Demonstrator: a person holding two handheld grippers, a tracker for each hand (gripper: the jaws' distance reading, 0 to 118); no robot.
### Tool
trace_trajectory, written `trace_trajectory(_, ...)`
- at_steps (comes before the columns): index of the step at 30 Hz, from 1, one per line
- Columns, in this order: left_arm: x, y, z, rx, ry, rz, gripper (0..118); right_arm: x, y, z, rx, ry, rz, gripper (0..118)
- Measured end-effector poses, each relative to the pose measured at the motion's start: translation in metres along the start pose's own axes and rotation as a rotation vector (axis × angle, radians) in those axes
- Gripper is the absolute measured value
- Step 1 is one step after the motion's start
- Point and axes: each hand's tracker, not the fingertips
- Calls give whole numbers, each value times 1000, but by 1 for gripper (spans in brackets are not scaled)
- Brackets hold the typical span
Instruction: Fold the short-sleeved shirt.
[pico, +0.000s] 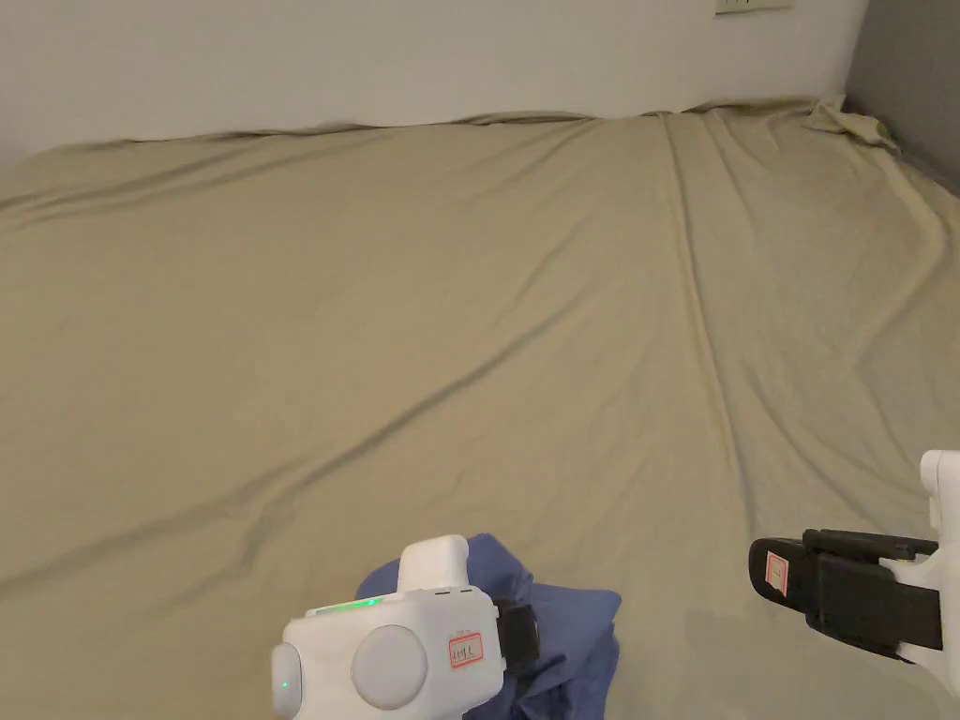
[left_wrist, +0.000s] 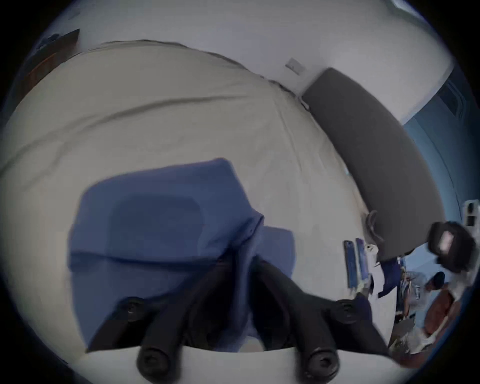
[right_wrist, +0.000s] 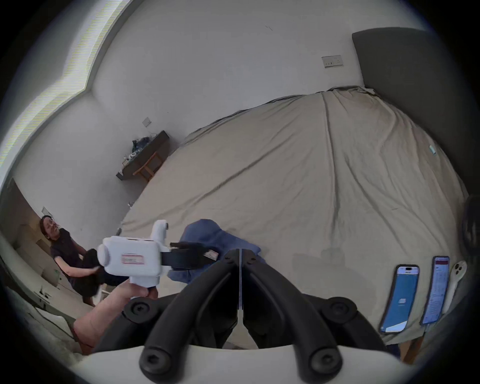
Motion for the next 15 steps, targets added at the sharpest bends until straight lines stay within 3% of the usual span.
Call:
trace_trajectory(1, -3, -1, -3, -1, 21, 27, 54, 0, -1, 2, -2, -30, 23, 4)
trace_trajectory(3, -13, -7, 23, 116, -70, 124, 58, -1, -3, 6, 11, -83, 82, 4)
trace_trajectory(5, -17, -5, 55, 217, -113, 152, 72, 1, -6, 8, 20, -83, 81, 4)
trace_trajectory(7, -24, 1, 84, 251, -59, 129, 72, 7, -6, 8, 26, -47, 43, 4)
trace_trajectory(11, -32, 14, 91, 275, 251, 11, 72, 11, -3, 2, 33, -16, -8, 4)
trace_trajectory(12, -32, 15, 80, 240, 287, -51, 68, 10, -3, 2, 34, -17, -7, 4)
trace_trajectory(13, -29, 15, 68, 190, 281, -93, 58, 9, -3, 2, 36, -19, -4, 4)
trace_trajectory(14, -20, 13, 53, 141, 262, -127, 35, 8, -3, 3, 37, -19, 0, 4)
trace_trajectory(15, -9, 7, 39, 102, 187, -161, 30, 7, -3, 4, 33, -19, 4, 4)
